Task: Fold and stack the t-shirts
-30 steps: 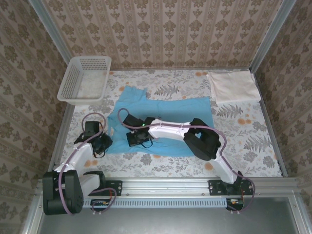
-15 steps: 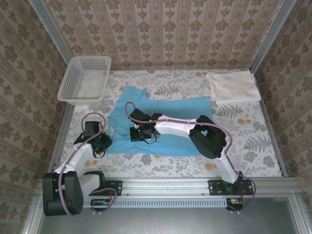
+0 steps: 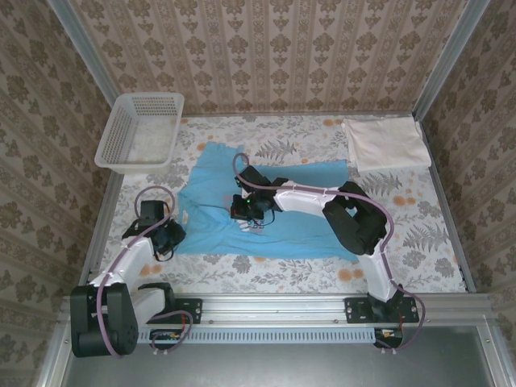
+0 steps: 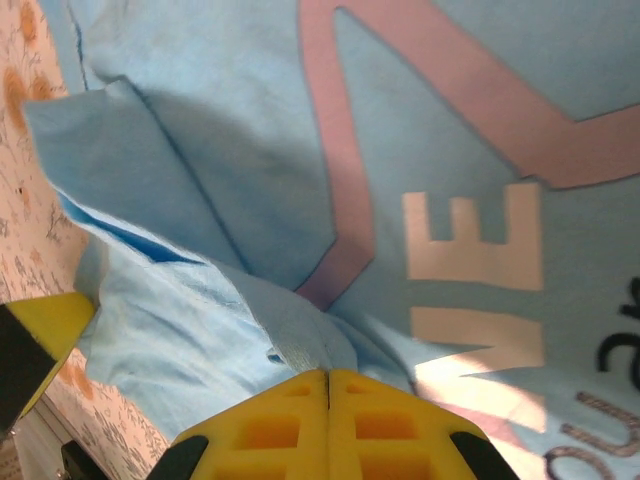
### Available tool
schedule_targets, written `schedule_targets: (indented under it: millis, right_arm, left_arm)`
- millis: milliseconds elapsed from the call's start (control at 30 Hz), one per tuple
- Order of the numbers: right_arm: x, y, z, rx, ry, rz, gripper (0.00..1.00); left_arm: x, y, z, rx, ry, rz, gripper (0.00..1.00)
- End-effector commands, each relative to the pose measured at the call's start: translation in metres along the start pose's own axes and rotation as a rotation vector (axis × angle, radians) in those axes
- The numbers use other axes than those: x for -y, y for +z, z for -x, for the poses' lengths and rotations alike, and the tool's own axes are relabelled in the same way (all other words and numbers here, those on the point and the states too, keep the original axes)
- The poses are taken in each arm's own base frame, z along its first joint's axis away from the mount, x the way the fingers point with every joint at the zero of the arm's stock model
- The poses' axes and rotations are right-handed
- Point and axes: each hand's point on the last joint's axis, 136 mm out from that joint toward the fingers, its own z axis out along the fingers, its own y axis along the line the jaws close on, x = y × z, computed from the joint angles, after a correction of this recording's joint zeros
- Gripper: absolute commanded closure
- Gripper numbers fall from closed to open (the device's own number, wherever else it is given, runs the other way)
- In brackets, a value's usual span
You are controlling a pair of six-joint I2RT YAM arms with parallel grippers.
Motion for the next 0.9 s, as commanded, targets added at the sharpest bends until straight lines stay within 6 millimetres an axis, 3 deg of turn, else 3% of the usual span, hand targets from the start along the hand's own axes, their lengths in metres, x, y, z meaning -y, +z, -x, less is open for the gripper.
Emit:
schedule_targets:
  millis: [0, 233, 400, 567, 633, 733, 867]
  right_arm:
    - [-0.008, -0.013, 0.008, 0.018, 0.034, 0.053, 1.00]
    - [0.014, -0.015, 0.023, 0.035, 0.098, 0.013, 0.88]
    - [0.036, -0.029, 0.037, 0.060, 0.152, -0.030, 0.84]
    - [0.055, -0.058, 0.050, 0.118, 0.184, -0.038, 0.70]
    - [0.061, -0.078, 0.054, 0.154, 0.182, -0.043, 0.66]
    - [0.064, -0.111, 0.047, 0.219, 0.144, -0.045, 0.66]
    - [0.090, -0.133, 0.009, 0.219, 0.158, -0.062, 0.63]
  left_arm:
    - [-0.005, -0.001, -0.005, -0.006, 0.003, 0.019, 0.86]
    - [-0.005, -0.001, -0.005, -0.001, 0.001, 0.020, 0.86]
    - [-0.005, -0.002, -0.004, 0.005, 0.004, 0.021, 0.86]
    - [-0.005, -0.009, 0.000, 0.039, 0.013, 0.016, 0.86]
    - [-0.004, -0.015, 0.004, 0.068, 0.022, 0.012, 0.85]
    - [0.002, -0.026, 0.007, 0.110, 0.044, -0.006, 0.82]
    - [0.033, -0.053, 0.009, 0.162, 0.142, -0.070, 0.80]
